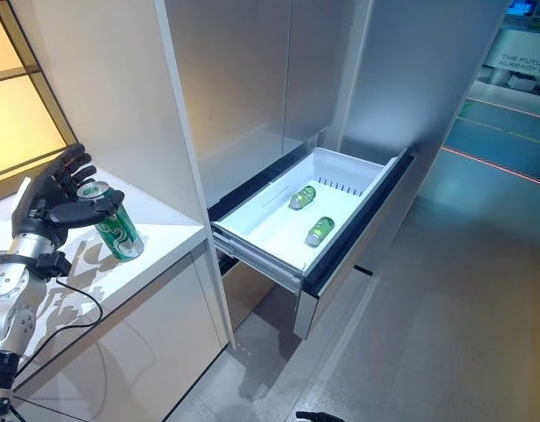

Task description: Put drinks into fridge and close the fridge

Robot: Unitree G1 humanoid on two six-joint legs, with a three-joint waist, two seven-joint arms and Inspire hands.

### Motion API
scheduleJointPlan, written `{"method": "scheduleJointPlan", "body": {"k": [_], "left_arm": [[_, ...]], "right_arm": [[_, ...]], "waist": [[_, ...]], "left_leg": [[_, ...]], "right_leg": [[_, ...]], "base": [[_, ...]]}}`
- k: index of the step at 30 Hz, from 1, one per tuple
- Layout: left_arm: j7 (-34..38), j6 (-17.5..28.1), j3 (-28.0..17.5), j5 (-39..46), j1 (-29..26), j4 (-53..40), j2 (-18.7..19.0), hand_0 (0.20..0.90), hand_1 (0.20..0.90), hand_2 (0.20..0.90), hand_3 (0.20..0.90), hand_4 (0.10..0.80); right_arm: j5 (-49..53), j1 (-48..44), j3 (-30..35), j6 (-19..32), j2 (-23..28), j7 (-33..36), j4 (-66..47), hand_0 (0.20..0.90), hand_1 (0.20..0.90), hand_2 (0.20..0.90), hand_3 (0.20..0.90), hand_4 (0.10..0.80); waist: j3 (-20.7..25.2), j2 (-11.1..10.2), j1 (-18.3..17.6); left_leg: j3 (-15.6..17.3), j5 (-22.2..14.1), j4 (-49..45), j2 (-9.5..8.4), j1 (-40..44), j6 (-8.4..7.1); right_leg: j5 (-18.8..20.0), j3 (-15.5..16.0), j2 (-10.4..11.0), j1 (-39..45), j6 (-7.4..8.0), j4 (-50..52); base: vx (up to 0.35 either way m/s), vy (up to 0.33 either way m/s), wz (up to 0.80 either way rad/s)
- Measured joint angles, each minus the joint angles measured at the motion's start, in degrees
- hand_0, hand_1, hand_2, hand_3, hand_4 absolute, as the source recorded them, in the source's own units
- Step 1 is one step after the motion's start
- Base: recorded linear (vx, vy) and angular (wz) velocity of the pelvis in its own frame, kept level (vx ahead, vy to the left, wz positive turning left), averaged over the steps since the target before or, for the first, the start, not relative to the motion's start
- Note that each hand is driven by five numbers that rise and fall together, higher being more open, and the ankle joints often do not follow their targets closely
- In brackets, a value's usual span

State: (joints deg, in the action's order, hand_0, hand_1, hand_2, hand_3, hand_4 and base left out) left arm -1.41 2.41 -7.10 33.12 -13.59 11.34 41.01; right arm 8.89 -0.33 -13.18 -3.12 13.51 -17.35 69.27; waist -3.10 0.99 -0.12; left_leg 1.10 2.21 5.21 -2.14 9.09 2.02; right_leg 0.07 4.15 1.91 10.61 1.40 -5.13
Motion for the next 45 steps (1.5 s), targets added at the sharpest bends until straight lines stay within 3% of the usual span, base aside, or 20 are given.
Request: {"method": "scheduleJointPlan", "body": {"k": [9,40,41,42,44,45], "left_arm": [[0.1,-0.6,2.1,0.0,0.0,3.3,-0.1,0.9,0.9,0.9,0.9,0.8],[0.4,-1.0,2.1,2.2,0.0,4.6,-0.9,0.9,0.9,0.9,0.9,0.8],[0.7,-1.0,2.1,2.5,0.0,4.6,-1.3,0.559,0.559,0.559,0.502,0.402],[0.7,-1.0,2.1,3.0,0.0,4.6,-1.8,0.524,0.524,0.524,0.461,0.361],[0.9,-1.0,2.1,3.0,0.0,4.9,-2.6,0.316,0.316,0.316,0.219,0.119],[0.9,-1.0,2.1,3.0,0.0,5.0,-2.8,0.305,0.305,0.305,0.205,0.105]], "right_arm": [[0.0,0.1,0.3,0.0,0.0,0.0,0.0,0.9,0.9,0.9,0.9,0.8],[0.0,0.2,0.4,-0.1,0.0,0.0,-0.2,0.9,0.9,0.9,0.9,0.8],[0.0,0.2,0.4,-0.1,0.0,0.0,-0.2,0.9,0.9,0.9,0.9,0.8],[0.0,0.3,0.4,0.0,0.0,0.0,-0.2,0.9,0.9,0.9,0.9,0.8],[0.0,0.3,0.4,0.0,0.0,0.0,-0.2,0.9,0.9,0.9,0.9,0.8],[0.0,0.3,0.4,0.0,0.0,0.0,-0.2,0.9,0.9,0.9,0.9,0.8]], "waist": [[0.1,0.1,-0.1],[0.1,0.1,-0.2],[0.1,0.1,-0.2],[0.1,0.1,-0.2],[0.1,0.1,-0.2],[0.1,0.1,-0.2]], "left_leg": [[0.1,0.0,0.0,0.01,0.0,0.0],[1.4,-0.1,0.0,0.06,0.2,0.11],[1.4,-0.1,0.0,0.06,0.2,0.11],[1.4,-0.1,0.0,0.06,0.3,0.11],[1.4,-0.1,0.0,0.07,0.3,0.11],[1.4,-0.1,0.0,0.07,0.3,0.11]], "right_leg": [[0.0,-0.1,0.0,0.0,0.0,0.0],[0.4,-1.5,0.0,-0.3,0.1,0.0],[0.4,-1.5,0.0,-0.3,0.1,0.0],[0.4,-1.4,0.0,-0.3,0.09,0.0],[0.4,-1.4,0.0,-0.3,0.08,0.0],[0.4,-1.4,0.0,-0.3,0.08,0.0]], "base": [[0.0,0.0,0.0],[0.001,0.001,-0.02],[0.0,0.0,0.0],[0.0,0.0,0.0],[0.0,0.0,0.0],[0.0,0.0,0.0]]}}
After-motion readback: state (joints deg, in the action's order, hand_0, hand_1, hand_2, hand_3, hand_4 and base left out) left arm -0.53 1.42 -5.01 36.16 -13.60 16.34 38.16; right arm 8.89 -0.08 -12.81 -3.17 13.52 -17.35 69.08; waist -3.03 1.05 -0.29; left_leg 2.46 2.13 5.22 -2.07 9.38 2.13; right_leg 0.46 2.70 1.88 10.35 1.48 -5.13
